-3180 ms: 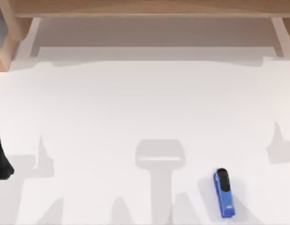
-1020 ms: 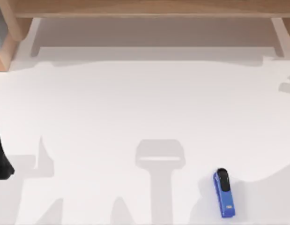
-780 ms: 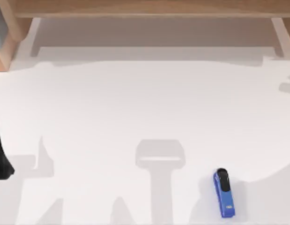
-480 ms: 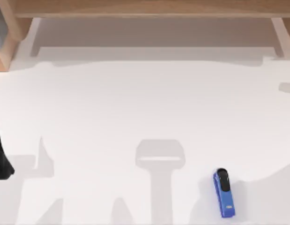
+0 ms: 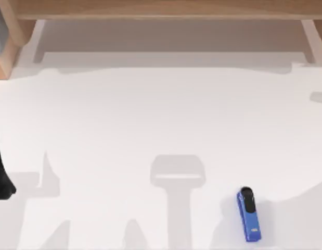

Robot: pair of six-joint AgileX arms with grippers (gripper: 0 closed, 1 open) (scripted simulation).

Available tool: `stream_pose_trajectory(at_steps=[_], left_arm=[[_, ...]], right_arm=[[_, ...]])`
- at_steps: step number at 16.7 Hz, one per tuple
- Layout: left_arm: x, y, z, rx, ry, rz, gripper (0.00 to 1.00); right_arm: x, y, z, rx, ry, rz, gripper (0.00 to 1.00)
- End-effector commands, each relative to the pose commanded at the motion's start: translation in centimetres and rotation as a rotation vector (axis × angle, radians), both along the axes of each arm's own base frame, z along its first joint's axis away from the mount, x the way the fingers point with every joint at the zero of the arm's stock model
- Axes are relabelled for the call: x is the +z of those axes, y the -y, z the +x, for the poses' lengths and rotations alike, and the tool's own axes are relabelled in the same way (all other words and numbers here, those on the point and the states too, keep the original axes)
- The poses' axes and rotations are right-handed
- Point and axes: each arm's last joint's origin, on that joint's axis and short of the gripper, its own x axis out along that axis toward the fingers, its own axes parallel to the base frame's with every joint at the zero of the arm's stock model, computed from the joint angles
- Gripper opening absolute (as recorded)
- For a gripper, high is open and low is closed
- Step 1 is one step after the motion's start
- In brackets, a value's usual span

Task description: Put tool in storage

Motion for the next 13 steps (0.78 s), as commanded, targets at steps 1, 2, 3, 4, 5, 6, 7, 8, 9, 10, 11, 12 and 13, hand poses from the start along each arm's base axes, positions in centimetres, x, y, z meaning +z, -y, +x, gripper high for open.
stream_pose_trajectory(at_steps=[1, 2, 3, 4, 5, 6, 7, 8, 9, 10, 11, 12, 13], left_arm=[[0.0, 0.0, 0.0, 0.000, 0.000, 0.000, 1.00], [0.0, 0.0, 0.0, 0.000, 0.000, 0.000, 1.00], [0.0, 0.0, 0.0, 0.000, 0.000, 0.000, 1.00], [0.0, 0.0, 0.0, 0.000, 0.000, 0.000, 1.00], [0.0, 0.0, 0.0, 0.000, 0.000, 0.000, 1.00], [0.0, 0.0, 0.0, 0.000, 0.000, 0.000, 1.00], [0.0, 0.0, 0.0, 0.000, 0.000, 0.000, 1.00], [0.0, 0.0, 0.0, 0.000, 0.000, 0.000, 1.00], [0.0, 0.0, 0.0, 0.000, 0.000, 0.000, 1.00], [0.0, 0.0, 0.0, 0.000, 0.000, 0.000, 1.00], [0.0, 0.0, 0.0, 0.000, 0.000, 0.000, 1.00], [0.0, 0.0, 0.0, 0.000, 0.000, 0.000, 1.00], [0.0, 0.0, 0.0, 0.000, 0.000, 0.000, 1.00]], right_arm=[[0.0, 0.0, 0.0, 0.000, 0.000, 0.000, 0.00], [0.0, 0.0, 0.0, 0.000, 0.000, 0.000, 0.00], [0.0, 0.0, 0.0, 0.000, 0.000, 0.000, 0.00], [0.0, 0.0, 0.0, 0.000, 0.000, 0.000, 0.00], [0.0, 0.0, 0.0, 0.000, 0.000, 0.000, 0.00], [0.0, 0.0, 0.0, 0.000, 0.000, 0.000, 0.00], [0.0, 0.0, 0.0, 0.000, 0.000, 0.000, 0.00], [-0.1, 0.1, -0.1, -0.004, -0.004, 0.004, 0.00], [-0.1, 0.1, -0.1, -0.004, -0.005, 0.004, 0.00], [-0.2, 0.2, -0.4, -0.005, -0.006, 0.005, 0.00], [-0.3, 0.2, -0.9, -0.005, -0.009, 0.006, 0.00], [-0.4, 0.2, -1.6, -0.005, -0.013, 0.008, 0.00], [-0.5, 0.2, -2.3, -0.005, -0.017, 0.011, 0.00]])
